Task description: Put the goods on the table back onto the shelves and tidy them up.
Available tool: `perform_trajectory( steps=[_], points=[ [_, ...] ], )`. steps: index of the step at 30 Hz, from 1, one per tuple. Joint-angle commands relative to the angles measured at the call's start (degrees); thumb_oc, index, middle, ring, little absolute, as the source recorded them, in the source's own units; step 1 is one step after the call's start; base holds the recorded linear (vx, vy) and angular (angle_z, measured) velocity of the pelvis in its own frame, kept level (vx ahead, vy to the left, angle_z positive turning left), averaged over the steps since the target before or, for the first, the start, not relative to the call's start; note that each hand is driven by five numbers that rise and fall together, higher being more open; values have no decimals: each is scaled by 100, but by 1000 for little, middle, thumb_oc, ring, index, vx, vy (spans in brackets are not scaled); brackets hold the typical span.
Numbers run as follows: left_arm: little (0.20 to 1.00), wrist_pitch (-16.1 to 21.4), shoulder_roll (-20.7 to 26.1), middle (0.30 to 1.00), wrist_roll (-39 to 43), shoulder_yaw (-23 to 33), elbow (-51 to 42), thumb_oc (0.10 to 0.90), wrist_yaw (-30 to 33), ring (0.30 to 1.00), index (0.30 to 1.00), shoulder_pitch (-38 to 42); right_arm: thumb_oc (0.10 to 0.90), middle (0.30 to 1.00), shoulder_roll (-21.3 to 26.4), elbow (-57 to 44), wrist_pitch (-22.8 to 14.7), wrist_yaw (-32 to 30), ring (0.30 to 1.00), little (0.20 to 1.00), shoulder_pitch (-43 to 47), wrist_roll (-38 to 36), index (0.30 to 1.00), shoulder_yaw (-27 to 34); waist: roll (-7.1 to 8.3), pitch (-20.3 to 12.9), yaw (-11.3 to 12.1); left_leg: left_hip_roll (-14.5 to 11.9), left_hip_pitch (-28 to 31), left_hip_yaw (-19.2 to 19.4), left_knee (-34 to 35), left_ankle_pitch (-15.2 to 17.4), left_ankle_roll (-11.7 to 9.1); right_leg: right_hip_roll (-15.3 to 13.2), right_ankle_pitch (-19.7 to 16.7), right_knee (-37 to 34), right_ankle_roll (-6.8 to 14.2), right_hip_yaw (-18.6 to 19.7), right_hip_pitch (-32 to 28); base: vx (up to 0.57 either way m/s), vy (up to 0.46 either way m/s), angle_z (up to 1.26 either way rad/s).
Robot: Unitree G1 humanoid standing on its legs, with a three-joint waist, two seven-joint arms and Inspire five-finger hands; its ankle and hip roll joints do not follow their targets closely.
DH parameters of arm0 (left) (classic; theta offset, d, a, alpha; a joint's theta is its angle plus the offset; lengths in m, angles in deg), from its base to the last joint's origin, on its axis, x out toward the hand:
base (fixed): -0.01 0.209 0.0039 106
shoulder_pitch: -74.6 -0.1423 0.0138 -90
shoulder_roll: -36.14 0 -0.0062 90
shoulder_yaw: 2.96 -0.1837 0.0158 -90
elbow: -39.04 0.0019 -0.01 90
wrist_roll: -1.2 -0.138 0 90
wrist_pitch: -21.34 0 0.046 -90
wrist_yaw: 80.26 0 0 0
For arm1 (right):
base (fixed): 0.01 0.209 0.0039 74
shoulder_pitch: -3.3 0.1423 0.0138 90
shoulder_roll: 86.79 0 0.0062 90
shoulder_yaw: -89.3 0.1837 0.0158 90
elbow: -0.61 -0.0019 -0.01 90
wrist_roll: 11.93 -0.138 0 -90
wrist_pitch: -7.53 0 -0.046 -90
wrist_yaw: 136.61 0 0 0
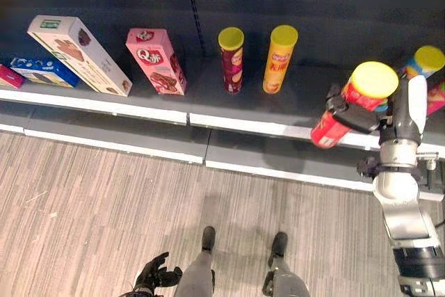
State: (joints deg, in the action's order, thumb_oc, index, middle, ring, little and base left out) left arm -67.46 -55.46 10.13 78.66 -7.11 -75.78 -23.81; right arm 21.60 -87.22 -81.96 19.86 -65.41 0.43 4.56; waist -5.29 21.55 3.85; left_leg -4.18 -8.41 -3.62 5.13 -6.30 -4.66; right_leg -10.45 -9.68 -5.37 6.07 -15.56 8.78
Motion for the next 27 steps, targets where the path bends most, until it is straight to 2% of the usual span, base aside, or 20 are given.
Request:
perform_trajectory(
  steps=[1, 3, 4, 5, 9, 15, 17, 27],
  points=[
    [900, 188, 497, 900, 39, -28, 111, 800, 179, 900, 900, 8, 400, 300, 376, -649, -299, -685, 300, 300, 514, 306, 300, 288, 158, -163, 211, -284, 422, -94, -82, 630, -67, -779, 132, 648, 716, -38, 157, -55, 11, -3],
    [900, 219, 509, 900, 44, -76, 66, 800, 224, 900, 900, 9, 400, 300, 469, -518, -196, -894, 300, 300, 706, 540, 300, 262, 101, -83, 243, -260, 347, -94, -83, 598, -75, -806, 137, 681, 713, -25, 236, -57, 0, 7],
    [900, 316, 575, 900, 35, -255, -74, 800, 320, 900, 900, 14, 400, 300, 757, -129, -24, -1341, 300, 300, 1224, 896, 300, 192, -51, 133, 301, -223, 134, -121, -152, 568, -84, -869, 147, 776, 712, 14, 422, -67, 2, 8],
    [900, 315, 568, 900, 38, -253, -76, 800, 322, 900, 900, 23, 400, 300, 769, -105, -29, -1354, 300, 300, 1253, 894, 300, 175, -55, 138, 298, -221, 118, -120, -165, 572, -84, -872, 148, 787, 711, 19, 438, -74, 2, 5],
    [900, 399, 637, 900, 88, -488, -275, 800, 395, 900, 900, 101, 400, 300, 1110, 256, 140, -1819, 300, 300, 1954, 1151, 300, 16, -249, 366, 366, -160, -209, -134, -315, 554, -102, -930, 142, 854, 708, 68, 715, -37, -3, -2],
    [900, 433, 611, 900, 123, -619, -368, 800, 445, 900, 900, 174, 400, 300, 1352, 383, 278, -2162, 300, 300, 2310, 1245, 300, 17, -360, 394, 358, -145, -320, -154, -246, 509, -114, -936, 165, 889, 713, 83, 870, 8, 1, 2],
    [900, 472, 664, 900, 119, -715, -434, 800, 477, 900, 900, 224, 400, 300, 1578, 698, 391, -2403, 300, 300, 2550, 1184, 300, 1, -423, 402, 375, -130, -350, -215, -190, 479, -122, -948, 205, 911, 712, 101, 904, 14, -17, 0],
    [900, 521, 714, 900, 95, -899, -478, 800, 537, 900, 900, 263, 400, 300, 1854, 1310, 524, -2835, 300, 300, 3024, 926, 300, -103, -564, 421, 440, -90, -429, -318, -61, 406, -156, -978, 245, 941, 743, 17, 972, 6, -12, 3]
  ],
)
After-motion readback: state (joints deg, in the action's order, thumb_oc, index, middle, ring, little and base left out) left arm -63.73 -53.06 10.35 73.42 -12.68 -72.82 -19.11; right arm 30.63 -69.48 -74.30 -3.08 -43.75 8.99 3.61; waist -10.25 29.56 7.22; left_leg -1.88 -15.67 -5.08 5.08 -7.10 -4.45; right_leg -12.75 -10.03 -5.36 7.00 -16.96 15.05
